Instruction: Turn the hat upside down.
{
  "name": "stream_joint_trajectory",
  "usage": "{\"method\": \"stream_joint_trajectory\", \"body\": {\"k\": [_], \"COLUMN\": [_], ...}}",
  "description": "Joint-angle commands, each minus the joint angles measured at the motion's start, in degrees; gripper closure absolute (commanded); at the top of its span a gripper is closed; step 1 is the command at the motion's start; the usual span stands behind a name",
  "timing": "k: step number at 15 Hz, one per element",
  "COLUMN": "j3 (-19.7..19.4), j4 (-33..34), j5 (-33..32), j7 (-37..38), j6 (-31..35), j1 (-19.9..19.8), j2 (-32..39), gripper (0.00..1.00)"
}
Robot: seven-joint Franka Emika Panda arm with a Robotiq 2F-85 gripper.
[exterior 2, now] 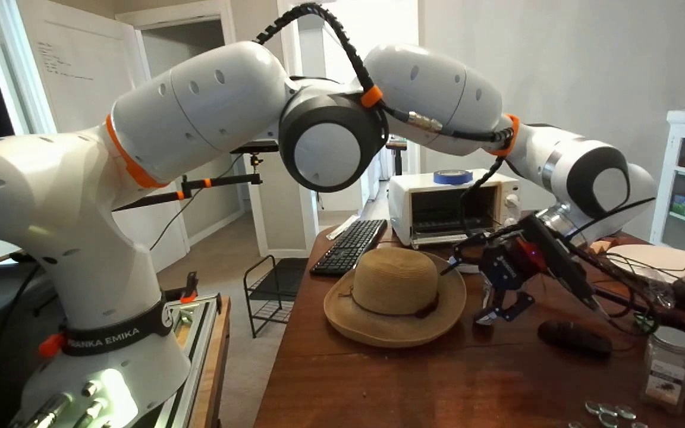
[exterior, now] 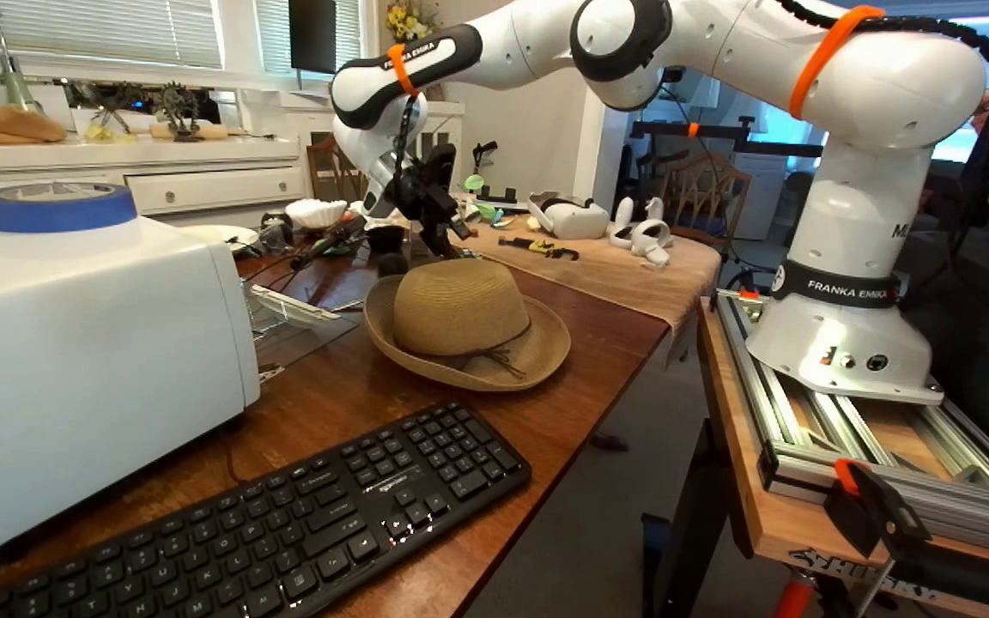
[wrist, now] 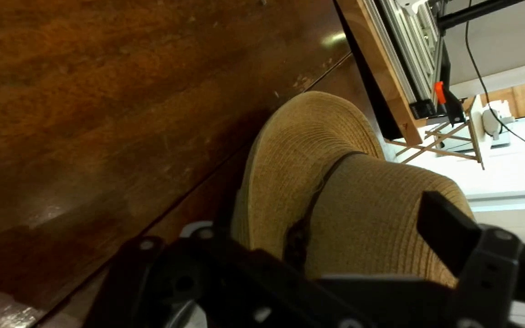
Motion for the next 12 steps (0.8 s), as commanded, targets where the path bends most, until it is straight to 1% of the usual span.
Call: {"method": "stream_joint_trajectory", "body": {"k": [1, 4, 8, 12], "j3": [0.0, -0.2, 0.1, 0.6], "j4": [-0.6, -0.3, -1.0, -1.6], "j5": [-1.1, -1.0, 0.5, 1.7], "j7": [-1.9, -1.9, 0.7, 1.6], "j6": [1.6, 2.2, 5.6, 8.3], "j1": [0.7, 0.9, 0.9, 0.4], "j2": [1.1, 1.9, 1.7, 1.5], "gripper": [0.00, 0.00, 0.00, 0.00]}}
